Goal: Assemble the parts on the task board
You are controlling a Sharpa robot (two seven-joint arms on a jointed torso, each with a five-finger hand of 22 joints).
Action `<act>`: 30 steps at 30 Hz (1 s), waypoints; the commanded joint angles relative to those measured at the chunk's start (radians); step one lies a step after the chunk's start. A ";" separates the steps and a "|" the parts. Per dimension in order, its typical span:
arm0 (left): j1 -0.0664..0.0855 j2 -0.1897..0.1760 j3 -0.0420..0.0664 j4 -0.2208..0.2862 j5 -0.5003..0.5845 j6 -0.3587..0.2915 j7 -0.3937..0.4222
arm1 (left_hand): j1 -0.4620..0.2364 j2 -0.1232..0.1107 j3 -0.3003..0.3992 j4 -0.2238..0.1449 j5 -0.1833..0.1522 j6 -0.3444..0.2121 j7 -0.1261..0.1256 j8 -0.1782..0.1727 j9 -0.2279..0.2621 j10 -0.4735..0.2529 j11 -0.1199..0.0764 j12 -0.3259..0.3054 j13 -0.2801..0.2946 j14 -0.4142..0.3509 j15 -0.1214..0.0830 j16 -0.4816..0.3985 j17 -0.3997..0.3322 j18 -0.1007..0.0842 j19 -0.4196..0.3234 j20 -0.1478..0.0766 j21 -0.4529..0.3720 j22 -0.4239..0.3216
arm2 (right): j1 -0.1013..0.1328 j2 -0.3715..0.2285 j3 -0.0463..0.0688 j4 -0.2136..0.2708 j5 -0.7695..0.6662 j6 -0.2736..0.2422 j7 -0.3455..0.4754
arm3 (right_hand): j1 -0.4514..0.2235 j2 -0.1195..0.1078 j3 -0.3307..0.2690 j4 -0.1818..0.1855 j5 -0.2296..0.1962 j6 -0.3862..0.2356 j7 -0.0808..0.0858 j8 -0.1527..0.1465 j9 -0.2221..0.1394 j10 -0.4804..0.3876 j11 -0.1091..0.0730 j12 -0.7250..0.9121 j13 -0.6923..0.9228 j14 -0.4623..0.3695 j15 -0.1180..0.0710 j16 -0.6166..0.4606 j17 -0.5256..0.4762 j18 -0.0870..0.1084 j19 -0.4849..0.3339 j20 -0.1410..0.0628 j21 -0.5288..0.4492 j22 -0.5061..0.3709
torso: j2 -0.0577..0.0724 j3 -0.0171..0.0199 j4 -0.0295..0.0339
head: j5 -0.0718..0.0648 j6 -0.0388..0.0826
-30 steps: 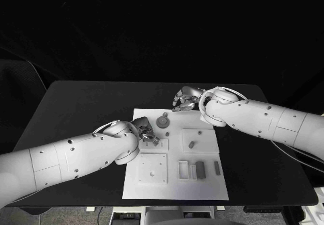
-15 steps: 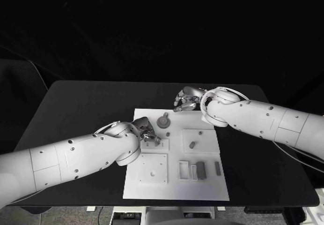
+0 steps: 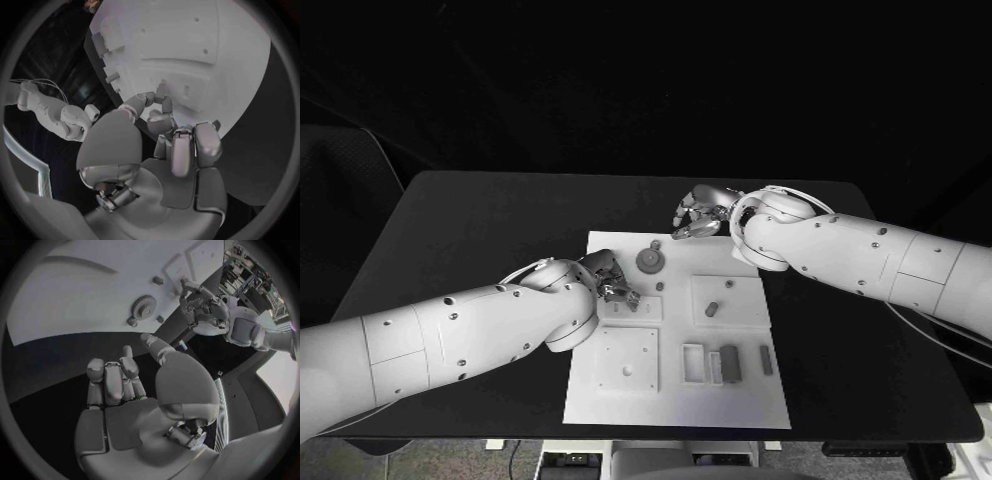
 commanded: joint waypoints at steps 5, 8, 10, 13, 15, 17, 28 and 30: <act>0.000 0.005 0.000 -0.005 0.009 0.032 -0.002 | 0.012 0.012 0.067 -0.061 0.114 0.317 -0.048 0.088 0.095 0.126 -0.015 0.006 0.001 0.128 -0.003 -0.005 -0.003 0.084 0.005 0.000 0.150 0.001 | -0.001 -0.001 0.000 0.006 -0.005 0.014 0.000 | -0.011 0.001 0.005 0.004 0.004 0.008 0.013 0.001 -0.002 0.006 -0.004 0.003 -0.002 -0.002 -0.004 0.003 -0.001 0.013 -0.004 0.000 0.005 -0.001 | 0.001 0.0000 -0.0006 | 0.001 0.001; -0.001 0.007 0.000 -0.010 0.003 0.033 -0.003 | 0.011 0.012 0.067 -0.060 0.113 0.317 -0.048 0.088 0.095 0.126 -0.015 0.006 0.001 0.128 -0.003 -0.005 -0.003 0.084 0.006 0.000 0.150 0.001 | -0.001 0.000 0.000 0.007 -0.005 0.014 0.000 | -0.011 0.001 0.005 0.004 0.004 0.008 0.013 0.001 -0.002 0.006 -0.004 0.003 -0.002 -0.001 -0.004 0.003 0.000 0.013 -0.004 0.000 0.005 -0.001 | 0.001 0.0003 -0.0003 | 0.001 0.001; -0.001 0.008 0.000 -0.012 0.004 0.036 -0.003 | 0.011 0.012 0.067 -0.060 0.113 0.316 -0.048 0.088 0.095 0.126 -0.015 0.006 0.001 0.128 -0.003 -0.005 -0.003 0.084 0.006 0.000 0.150 0.002 | -0.001 0.000 0.000 0.007 -0.005 0.014 0.000 | -0.011 0.001 0.005 0.004 0.004 0.008 0.013 0.001 -0.002 0.006 -0.004 0.003 -0.002 -0.001 -0.004 0.003 0.000 0.013 -0.004 0.000 0.005 -0.001 | 0.000 0.0004 -0.0001 | 0.001 0.001; -0.001 0.010 0.000 -0.013 0.006 0.045 -0.003 | 0.009 0.012 0.066 -0.059 0.112 0.315 -0.048 0.088 0.095 0.125 -0.015 0.006 0.001 0.128 -0.004 -0.005 -0.002 0.084 0.006 0.000 0.150 0.002 | -0.001 -0.001 0.000 0.007 -0.005 0.014 0.000 | -0.011 0.001 0.005 0.004 0.004 0.008 0.013 0.001 -0.002 0.006 -0.004 0.003 -0.002 -0.001 -0.004 0.003 0.000 0.013 -0.004 0.000 0.005 -0.001 | 0.000 0.0002 -0.0001 | 0.001 0.000; -0.001 0.011 0.000 -0.013 0.008 0.048 -0.002 | 0.007 0.012 0.065 -0.058 0.109 0.313 -0.047 0.087 0.094 0.124 -0.015 0.005 0.001 0.127 -0.004 -0.005 -0.002 0.084 0.006 0.000 0.150 0.002 | -0.001 0.000 0.000 0.007 -0.005 0.014 0.000 | -0.011 0.001 0.005 0.004 0.004 0.008 0.013 0.001 -0.002 0.006 -0.004 0.003 -0.002 -0.001 -0.004 0.003 0.000 0.013 -0.004 0.000 0.005 -0.001 | 0.000 0.0003 -0.0004 | 0.000 0.000; -0.001 0.012 0.000 -0.013 0.015 0.054 0.000 | 0.004 0.012 0.064 -0.056 0.105 0.310 -0.046 0.086 0.094 0.122 -0.014 0.005 0.000 0.126 -0.004 -0.005 -0.003 0.084 0.007 0.000 0.150 0.003 | -0.001 0.000 0.000 0.007 -0.005 0.014 0.000 | -0.011 0.001 0.005 0.004 0.004 0.008 0.013 0.001 -0.002 0.006 -0.004 0.003 -0.002 -0.002 -0.004 0.002 -0.001 0.013 -0.004 0.000 0.005 -0.001 | 0.000 0.0004 -0.0006 | 0.000 0.000; -0.001 0.014 0.000 -0.015 0.041 0.067 0.012 | -0.054 -0.001 0.032 -0.043 -0.038 0.281 -0.037 0.089 0.100 0.106 -0.008 -0.001 -0.007 0.117 -0.004 -0.011 -0.008 0.084 0.005 -0.001 0.140 0.014 | -0.001 0.000 0.000 0.007 -0.005 0.014 0.000 | -0.011 0.001 0.005 0.004 0.004 0.009 0.013 0.001 -0.002 0.006 -0.004 0.003 -0.002 -0.001 -0.005 0.003 0.000 0.013 -0.004 0.000 0.005 -0.001 | 0.001 0.0007 -0.0006 | -0.002 0.001; -0.001 0.014 0.000 -0.015 0.041 0.070 0.012 | -0.069 -0.003 0.018 -0.041 -0.046 0.277 -0.035 0.089 0.100 0.104 -0.008 -0.001 -0.008 0.116 -0.004 -0.012 -0.009 0.084 0.004 0.000 0.140 0.015 | -0.001 -0.001 0.000 0.007 -0.005 0.014 0.000 | -0.012 0.001 0.005 0.004 0.004 0.009 0.013 0.001 -0.002 0.006 -0.004 0.003 -0.002 -0.002 -0.005 0.003 -0.001 0.013 -0.004 0.000 0.005 -0.001 | 0.001 0.0007 -0.0007 | -0.002 0.001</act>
